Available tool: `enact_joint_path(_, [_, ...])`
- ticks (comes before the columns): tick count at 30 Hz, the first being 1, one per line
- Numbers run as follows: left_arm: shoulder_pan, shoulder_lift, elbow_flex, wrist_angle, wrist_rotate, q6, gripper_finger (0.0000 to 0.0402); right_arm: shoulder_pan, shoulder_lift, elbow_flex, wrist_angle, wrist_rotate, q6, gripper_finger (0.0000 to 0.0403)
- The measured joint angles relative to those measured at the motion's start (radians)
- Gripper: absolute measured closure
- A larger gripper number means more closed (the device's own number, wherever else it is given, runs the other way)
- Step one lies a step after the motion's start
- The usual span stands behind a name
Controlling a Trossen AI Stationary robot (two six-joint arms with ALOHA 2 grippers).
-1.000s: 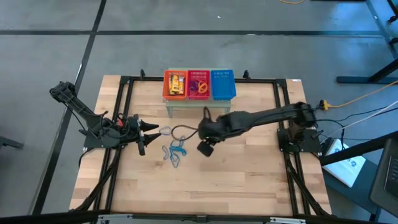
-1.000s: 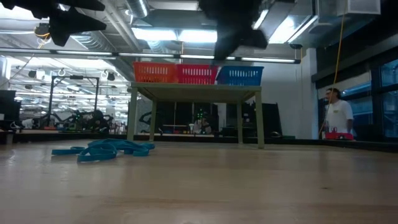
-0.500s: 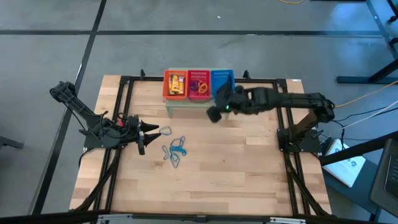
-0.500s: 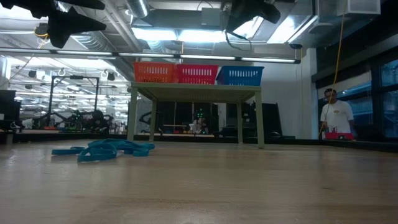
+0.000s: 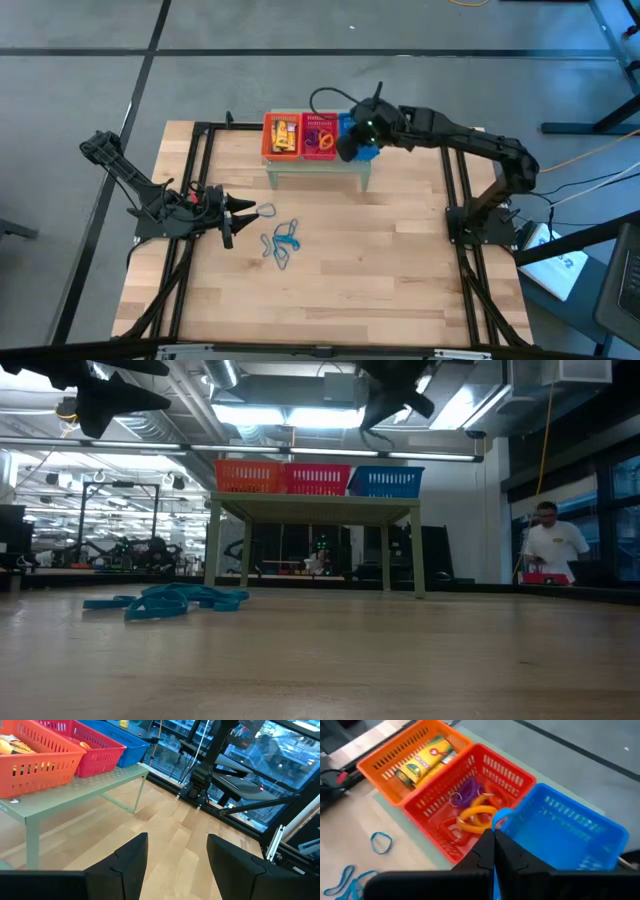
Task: Pick & Place Office Desk Supplies
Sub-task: Put the blue rubber band into the blue bin on the shelf
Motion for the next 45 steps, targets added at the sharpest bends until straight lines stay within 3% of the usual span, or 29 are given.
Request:
enact_joint_path(14, [0.000, 0.000, 0.000, 0.001, 0.028, 0.000, 0.0202, -0.050, 0.084, -0.009, 0.008, -0.034, -0.043, 0.0403])
enact_joint_path(20, [0.000, 0.000, 0.000, 0.001, 0.033, 0.000, 0.0202, -0.073, 0.095, -0.009, -0.015, 0.030, -0.035, 0.0397])
enact_joint_path(37, [0.000, 0.000, 0.000, 0.001, 0.051, -0.016, 0.0202, -0.096, 0.094, -0.008, -0.043, 0.027, 0.024, 0.0251])
enact_joint_path(45, [0.011, 0.000, 0.011, 0.024, 0.064, -0.011, 0.0201, -0.050, 0.084, -0.008, 0.047, -0.017, 0.070, 0.0225])
